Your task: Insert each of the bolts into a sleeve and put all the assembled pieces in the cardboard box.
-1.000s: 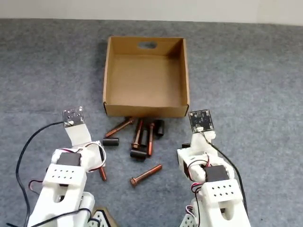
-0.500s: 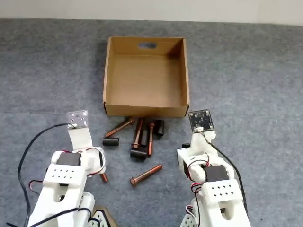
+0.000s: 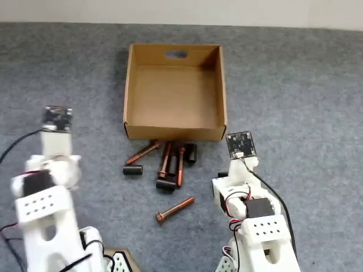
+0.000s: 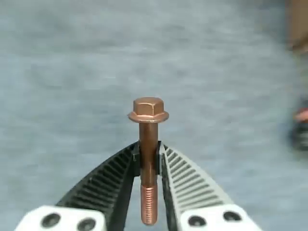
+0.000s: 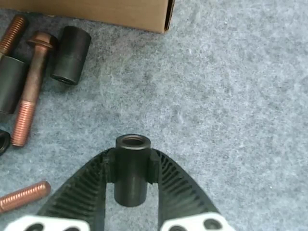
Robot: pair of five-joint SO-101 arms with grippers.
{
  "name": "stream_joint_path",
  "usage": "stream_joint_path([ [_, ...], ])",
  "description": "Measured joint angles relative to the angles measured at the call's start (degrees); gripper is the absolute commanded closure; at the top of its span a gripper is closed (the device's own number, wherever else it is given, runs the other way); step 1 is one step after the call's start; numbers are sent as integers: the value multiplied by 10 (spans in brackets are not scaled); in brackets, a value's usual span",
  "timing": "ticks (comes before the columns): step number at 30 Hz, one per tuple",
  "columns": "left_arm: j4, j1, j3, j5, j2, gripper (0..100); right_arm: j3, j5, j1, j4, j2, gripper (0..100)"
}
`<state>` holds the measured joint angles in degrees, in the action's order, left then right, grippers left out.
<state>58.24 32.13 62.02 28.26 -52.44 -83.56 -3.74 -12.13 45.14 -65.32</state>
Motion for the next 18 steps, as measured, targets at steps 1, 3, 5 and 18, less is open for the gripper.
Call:
stream_joint_path([
  [1, 0, 18, 0, 45, 0, 992, 0, 0, 0, 0, 0, 993],
  [3, 0, 47, 8, 115, 0, 992, 0, 0, 0, 0, 0, 993],
  [5, 0, 73, 22, 140, 2, 992, 0, 0, 0, 0, 0, 993],
  [18, 3, 122, -41, 159, 192, 886, 0, 0, 0, 0, 0, 993],
])
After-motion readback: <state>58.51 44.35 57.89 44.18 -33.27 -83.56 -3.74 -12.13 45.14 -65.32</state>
